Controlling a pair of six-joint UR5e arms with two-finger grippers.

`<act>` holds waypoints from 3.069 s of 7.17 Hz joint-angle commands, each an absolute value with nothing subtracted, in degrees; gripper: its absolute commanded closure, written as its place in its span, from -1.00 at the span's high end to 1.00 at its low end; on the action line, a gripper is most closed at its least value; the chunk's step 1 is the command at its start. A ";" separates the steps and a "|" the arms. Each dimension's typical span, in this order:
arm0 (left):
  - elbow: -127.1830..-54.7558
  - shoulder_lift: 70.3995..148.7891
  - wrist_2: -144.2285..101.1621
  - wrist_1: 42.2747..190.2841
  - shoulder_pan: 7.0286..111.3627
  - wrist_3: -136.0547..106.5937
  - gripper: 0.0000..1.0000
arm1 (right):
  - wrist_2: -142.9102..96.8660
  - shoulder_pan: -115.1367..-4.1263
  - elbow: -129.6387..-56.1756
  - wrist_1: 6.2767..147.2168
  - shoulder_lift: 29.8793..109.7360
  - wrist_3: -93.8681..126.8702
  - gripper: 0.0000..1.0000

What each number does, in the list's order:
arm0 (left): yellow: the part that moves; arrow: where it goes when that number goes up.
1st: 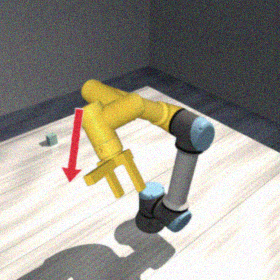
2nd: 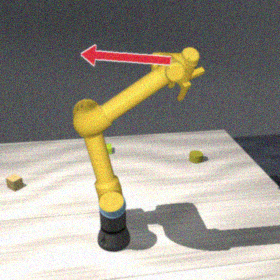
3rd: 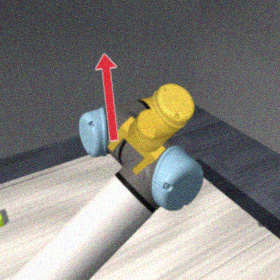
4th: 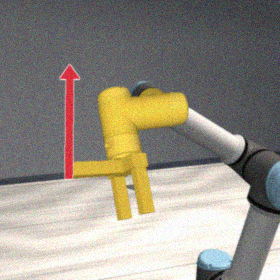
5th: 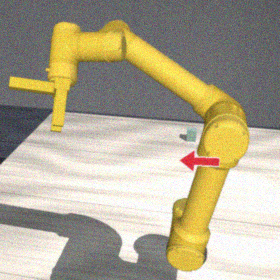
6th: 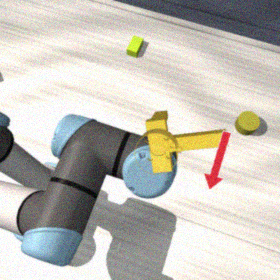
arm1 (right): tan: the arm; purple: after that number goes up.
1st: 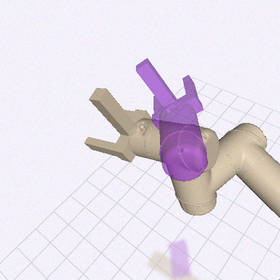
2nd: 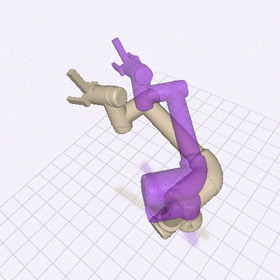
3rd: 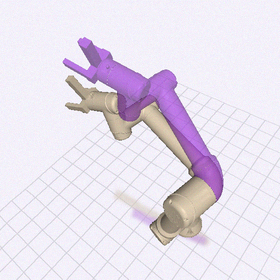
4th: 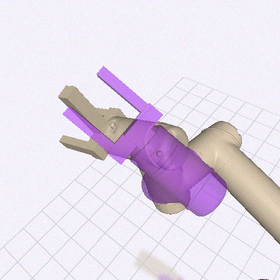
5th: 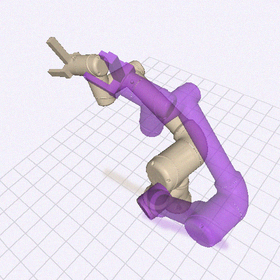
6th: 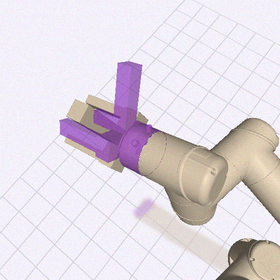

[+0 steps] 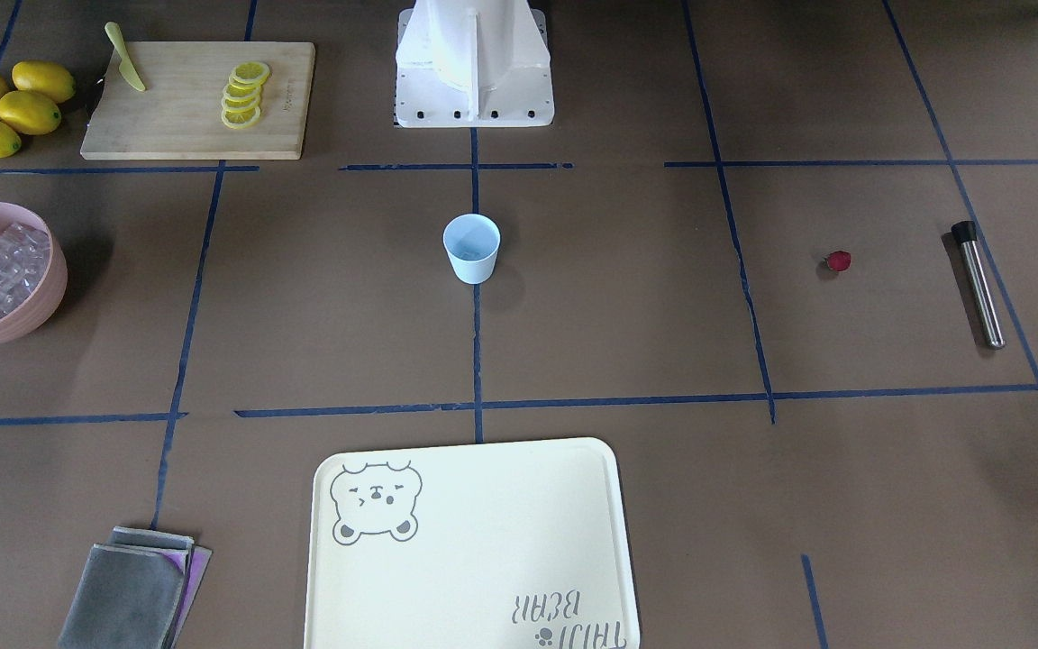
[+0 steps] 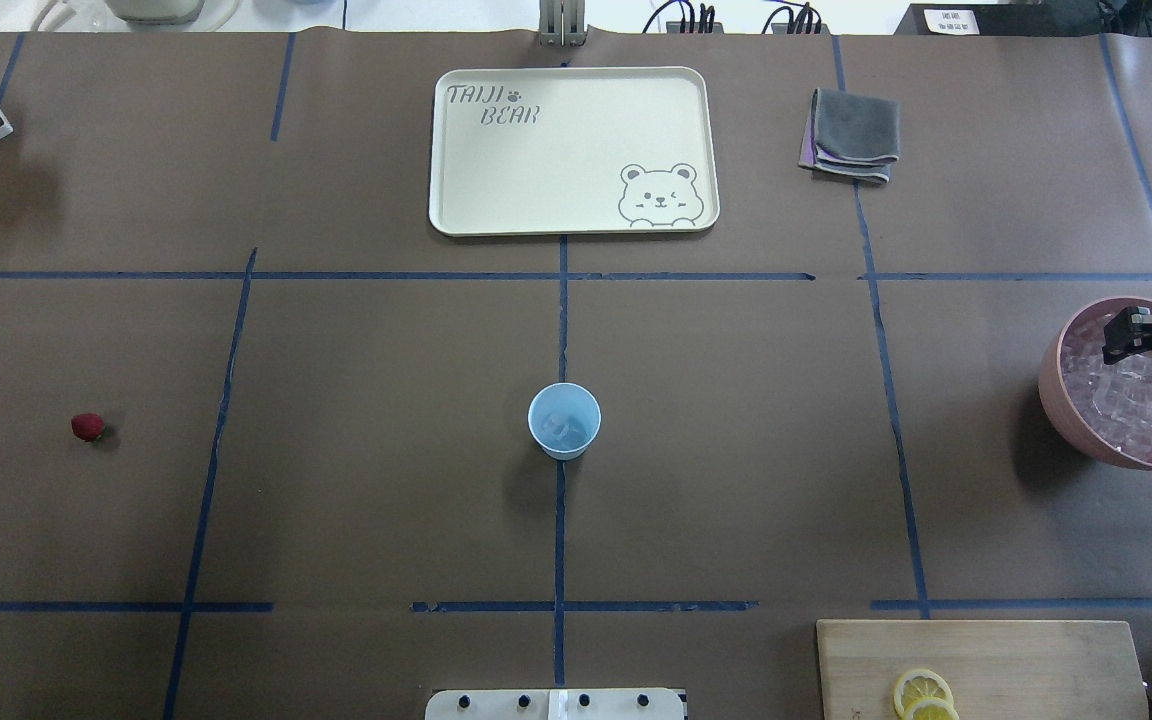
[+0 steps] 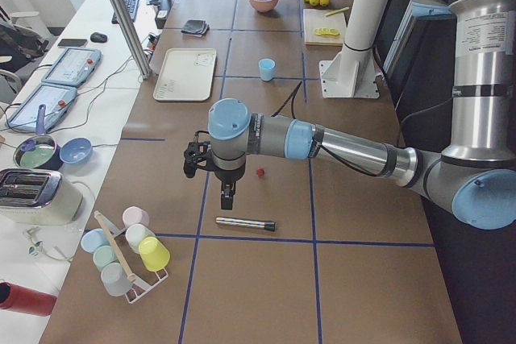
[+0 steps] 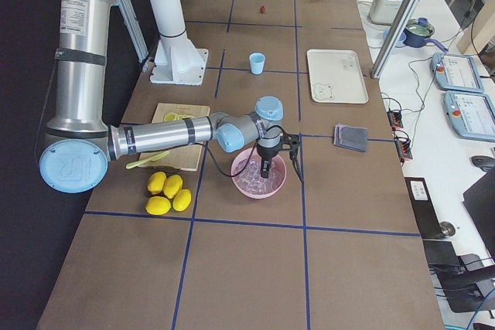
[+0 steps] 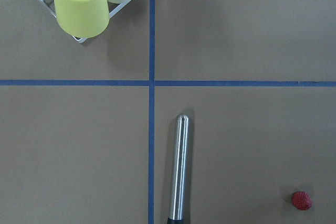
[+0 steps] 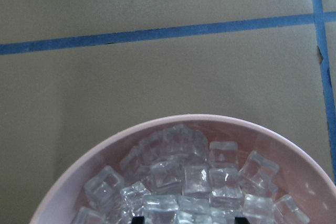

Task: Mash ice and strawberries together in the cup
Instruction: 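Lower the right gripper into the bowl and grasp a third ice cube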

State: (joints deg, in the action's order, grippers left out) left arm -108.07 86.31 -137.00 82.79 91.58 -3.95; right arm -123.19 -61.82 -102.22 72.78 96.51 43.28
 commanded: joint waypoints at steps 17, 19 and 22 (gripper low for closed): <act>-108.46 86.31 -137.98 82.62 91.58 -4.04 1.00 | -123.40 -61.26 -104.74 73.73 96.59 43.33 -1.00; -108.46 86.31 -138.16 82.62 91.58 -4.22 1.00 | -123.31 -63.71 -113.24 81.25 96.51 43.24 -1.00; -108.46 85.78 -138.16 82.62 91.58 -4.22 1.00 | -122.78 -60.93 -118.48 91.20 86.44 43.50 -1.00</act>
State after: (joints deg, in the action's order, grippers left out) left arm -108.46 86.03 -138.16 82.62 91.58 -4.22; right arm -122.97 -62.89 -117.34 87.36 91.58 43.34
